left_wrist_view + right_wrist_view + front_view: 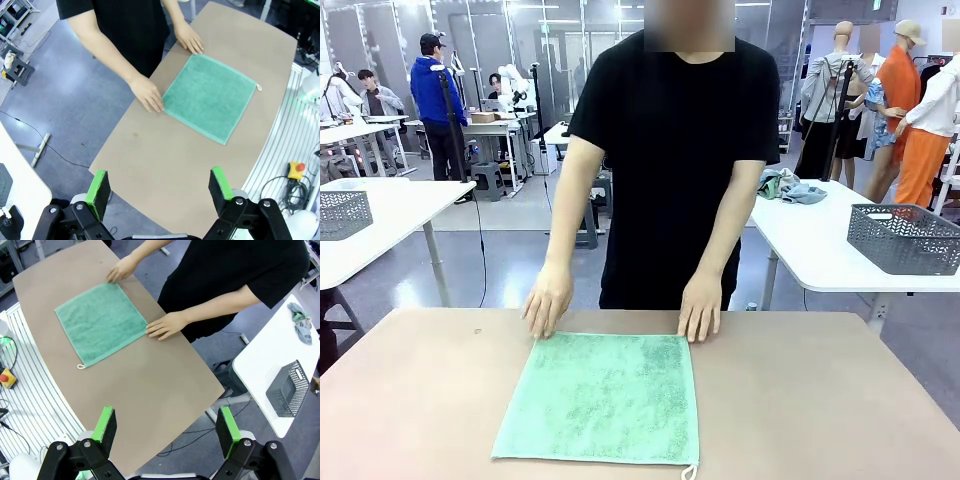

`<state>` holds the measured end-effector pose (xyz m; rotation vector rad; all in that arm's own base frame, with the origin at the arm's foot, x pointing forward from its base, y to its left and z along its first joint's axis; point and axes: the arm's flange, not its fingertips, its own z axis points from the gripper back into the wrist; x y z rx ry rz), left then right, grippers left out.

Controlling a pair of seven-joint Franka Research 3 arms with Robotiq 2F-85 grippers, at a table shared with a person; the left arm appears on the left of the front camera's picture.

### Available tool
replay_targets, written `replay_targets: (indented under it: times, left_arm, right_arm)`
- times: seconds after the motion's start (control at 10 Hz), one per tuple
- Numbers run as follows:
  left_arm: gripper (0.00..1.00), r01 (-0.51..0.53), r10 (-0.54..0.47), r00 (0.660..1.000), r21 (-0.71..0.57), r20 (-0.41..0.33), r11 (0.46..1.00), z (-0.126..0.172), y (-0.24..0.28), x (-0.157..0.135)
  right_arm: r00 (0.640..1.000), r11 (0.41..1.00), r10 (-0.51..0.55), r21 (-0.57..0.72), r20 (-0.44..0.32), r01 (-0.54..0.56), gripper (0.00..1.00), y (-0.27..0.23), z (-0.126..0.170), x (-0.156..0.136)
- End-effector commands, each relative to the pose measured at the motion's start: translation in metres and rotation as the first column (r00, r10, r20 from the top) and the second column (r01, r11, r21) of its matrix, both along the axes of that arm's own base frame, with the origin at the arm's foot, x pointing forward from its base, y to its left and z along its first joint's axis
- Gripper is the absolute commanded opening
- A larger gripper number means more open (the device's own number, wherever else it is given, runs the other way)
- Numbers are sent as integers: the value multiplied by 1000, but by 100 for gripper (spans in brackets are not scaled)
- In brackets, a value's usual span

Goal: Fold the towels and place them in the basket.
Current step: When a person lays out a Towel with hook on the table, fold it in half twice.

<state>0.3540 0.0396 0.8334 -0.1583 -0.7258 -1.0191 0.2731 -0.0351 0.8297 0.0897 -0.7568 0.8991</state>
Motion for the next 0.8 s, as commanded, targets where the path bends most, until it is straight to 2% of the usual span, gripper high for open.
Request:
replay_targets:
  times: [0.0, 0.6, 0.7]
  left_arm:
    - [100, -1, 1, 1000, 1, 3, 1000, -1, 0, -1]
    - [100, -1, 1, 1000, 1, 3, 1000, -1, 0, -1]
    - [100, 0, 0, 1000, 0, 0, 1000, 0, 0, 0]
  right_arm:
    - [1000, 1000, 7, 4, 2, -7, 100, 0, 0, 0]
    - [1000, 1000, 0, 0, 0, 0, 100, 0, 0, 0]
    - [999, 999, 41, 11, -9, -41, 100, 3, -1, 5]
